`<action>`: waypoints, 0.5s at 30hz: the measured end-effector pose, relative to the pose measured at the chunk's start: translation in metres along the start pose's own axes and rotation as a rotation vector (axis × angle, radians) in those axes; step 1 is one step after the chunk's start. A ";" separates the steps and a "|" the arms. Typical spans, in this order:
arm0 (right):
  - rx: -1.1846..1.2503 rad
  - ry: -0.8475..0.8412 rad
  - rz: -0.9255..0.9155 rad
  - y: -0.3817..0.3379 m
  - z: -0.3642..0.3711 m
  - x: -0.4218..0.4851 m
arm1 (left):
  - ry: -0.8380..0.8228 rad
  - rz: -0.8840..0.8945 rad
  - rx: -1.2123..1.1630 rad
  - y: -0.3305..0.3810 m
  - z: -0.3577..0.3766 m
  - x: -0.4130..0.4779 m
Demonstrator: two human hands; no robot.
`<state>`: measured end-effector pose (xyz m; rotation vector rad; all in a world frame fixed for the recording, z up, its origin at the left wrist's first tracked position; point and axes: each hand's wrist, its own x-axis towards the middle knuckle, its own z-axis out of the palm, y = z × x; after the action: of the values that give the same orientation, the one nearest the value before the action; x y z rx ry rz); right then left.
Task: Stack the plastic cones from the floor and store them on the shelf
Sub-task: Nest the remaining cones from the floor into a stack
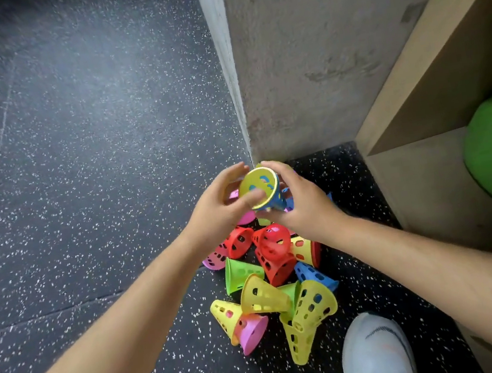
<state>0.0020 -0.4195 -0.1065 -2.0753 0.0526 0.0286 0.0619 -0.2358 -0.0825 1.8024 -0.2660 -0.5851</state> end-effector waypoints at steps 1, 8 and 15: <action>0.000 0.019 0.003 0.004 -0.002 0.001 | 0.047 0.001 0.039 -0.001 0.000 0.004; 0.073 0.089 0.094 0.030 -0.018 -0.004 | -0.027 -0.171 0.725 -0.054 -0.019 0.041; 0.059 0.071 0.101 0.032 -0.022 -0.003 | -0.001 -0.055 0.849 -0.074 -0.015 0.048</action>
<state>-0.0023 -0.4543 -0.1233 -2.0132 0.1991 0.0150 0.1019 -0.2230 -0.1617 2.6301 -0.5205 -0.5495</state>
